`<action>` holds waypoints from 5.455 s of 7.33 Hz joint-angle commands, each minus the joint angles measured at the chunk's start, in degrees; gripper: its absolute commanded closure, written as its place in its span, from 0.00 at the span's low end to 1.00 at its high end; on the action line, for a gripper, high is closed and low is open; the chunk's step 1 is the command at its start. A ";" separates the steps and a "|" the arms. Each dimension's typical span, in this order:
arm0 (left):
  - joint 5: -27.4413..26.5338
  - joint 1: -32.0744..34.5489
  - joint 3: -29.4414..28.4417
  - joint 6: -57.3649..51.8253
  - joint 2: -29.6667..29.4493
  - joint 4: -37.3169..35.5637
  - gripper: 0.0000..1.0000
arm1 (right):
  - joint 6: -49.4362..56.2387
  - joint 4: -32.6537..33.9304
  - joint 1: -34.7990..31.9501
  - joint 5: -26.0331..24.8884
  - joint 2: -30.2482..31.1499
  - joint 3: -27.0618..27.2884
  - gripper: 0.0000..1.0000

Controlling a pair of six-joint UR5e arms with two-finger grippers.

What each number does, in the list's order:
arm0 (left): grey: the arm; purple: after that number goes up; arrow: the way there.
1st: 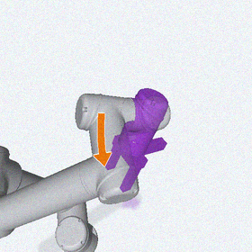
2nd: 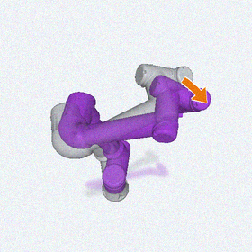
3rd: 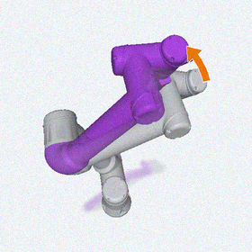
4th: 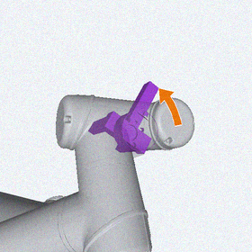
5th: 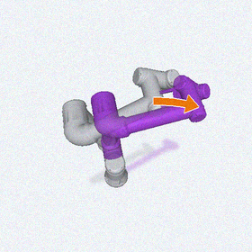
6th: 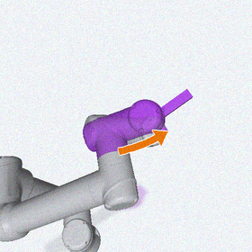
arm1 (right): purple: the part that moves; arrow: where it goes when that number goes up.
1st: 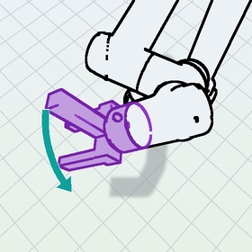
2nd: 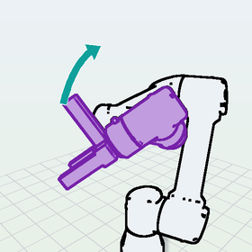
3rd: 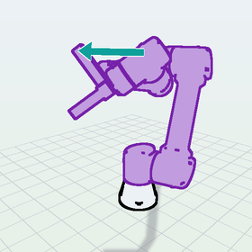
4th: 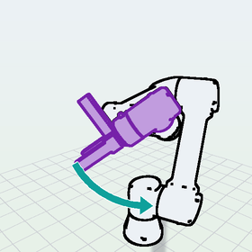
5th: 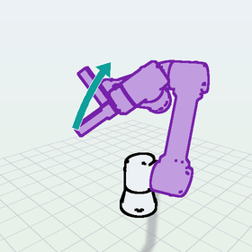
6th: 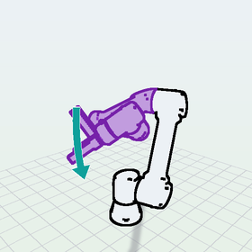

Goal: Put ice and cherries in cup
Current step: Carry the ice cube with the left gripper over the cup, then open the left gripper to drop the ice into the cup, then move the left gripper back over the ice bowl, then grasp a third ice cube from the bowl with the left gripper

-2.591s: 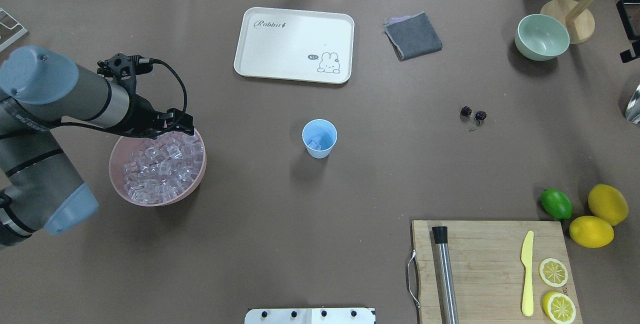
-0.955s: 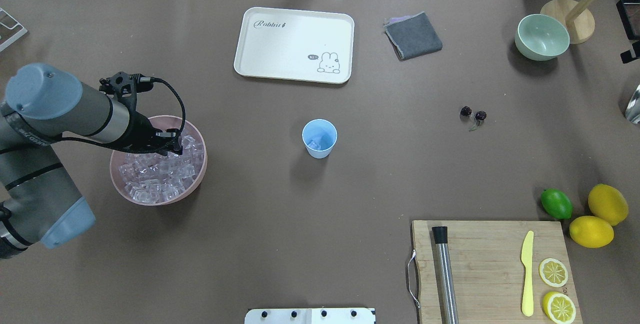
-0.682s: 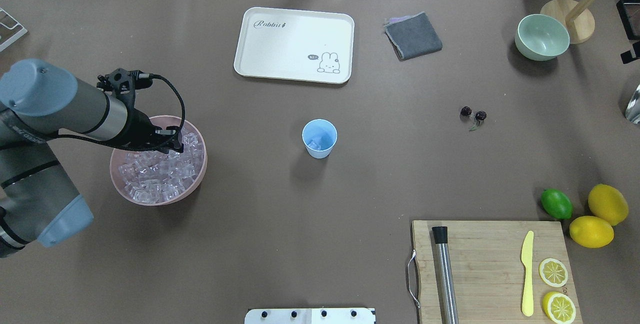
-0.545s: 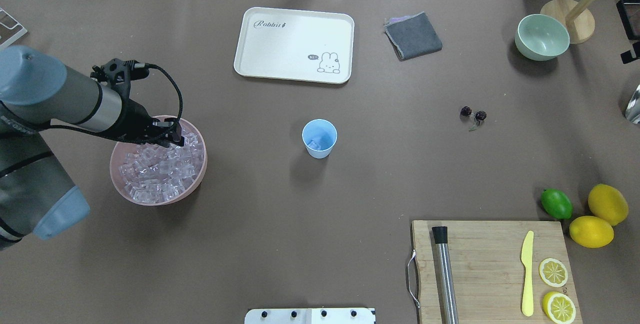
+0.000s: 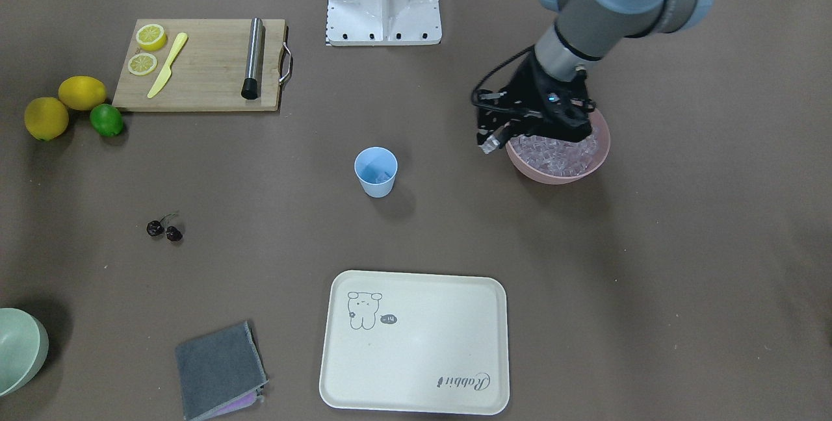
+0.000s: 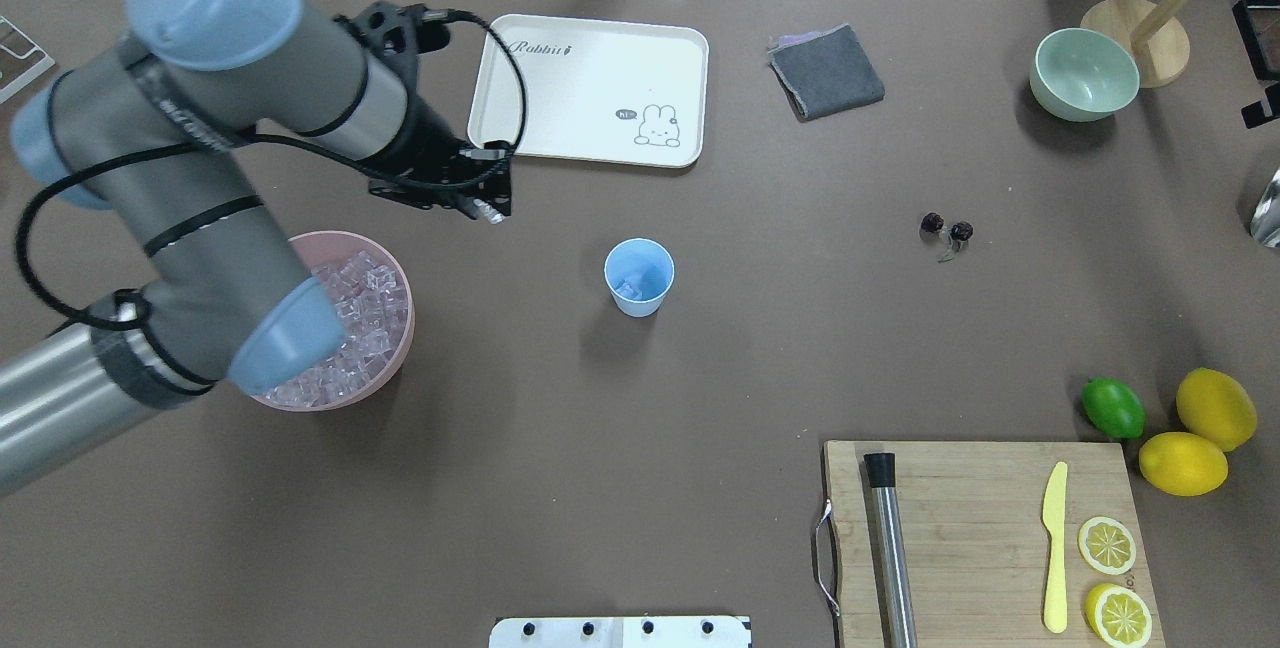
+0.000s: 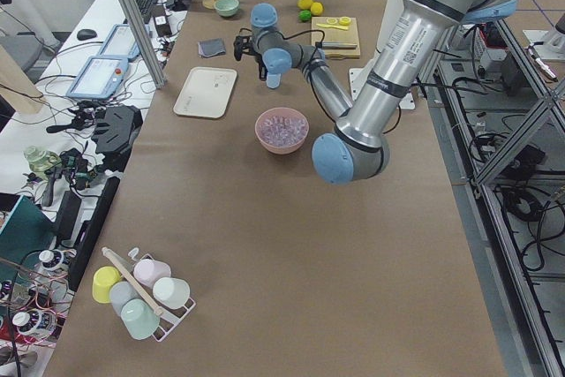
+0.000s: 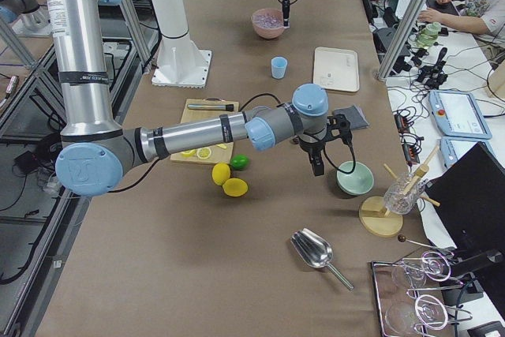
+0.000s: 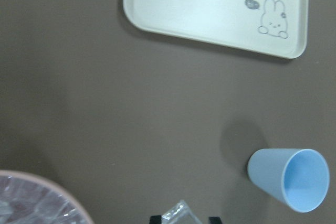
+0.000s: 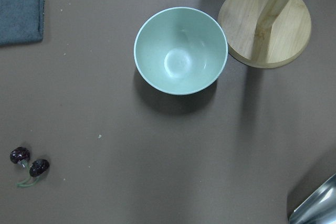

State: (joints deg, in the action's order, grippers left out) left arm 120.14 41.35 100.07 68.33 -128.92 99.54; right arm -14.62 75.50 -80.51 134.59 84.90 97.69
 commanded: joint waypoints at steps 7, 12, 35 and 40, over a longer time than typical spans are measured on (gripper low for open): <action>-13.17 -11.03 -12.26 5.15 -9.06 2.06 0.58 | 0.03 0.00 0.00 0.06 -0.27 -0.39 0.01; -10.11 -5.07 0.40 4.27 4.56 4.00 0.03 | 0.03 0.00 0.00 0.14 0.09 -0.13 0.01; -9.39 -6.19 8.47 3.57 24.95 1.45 1.00 | 0.03 -0.09 0.09 0.14 0.71 -0.04 0.01; -8.00 0.63 13.57 -5.72 16.05 -14.73 1.00 | -0.06 0.00 0.00 0.23 0.61 0.22 0.01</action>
State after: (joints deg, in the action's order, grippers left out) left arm 111.36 38.60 112.19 66.35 -107.55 93.49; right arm -14.64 75.43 -80.50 134.81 85.55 98.01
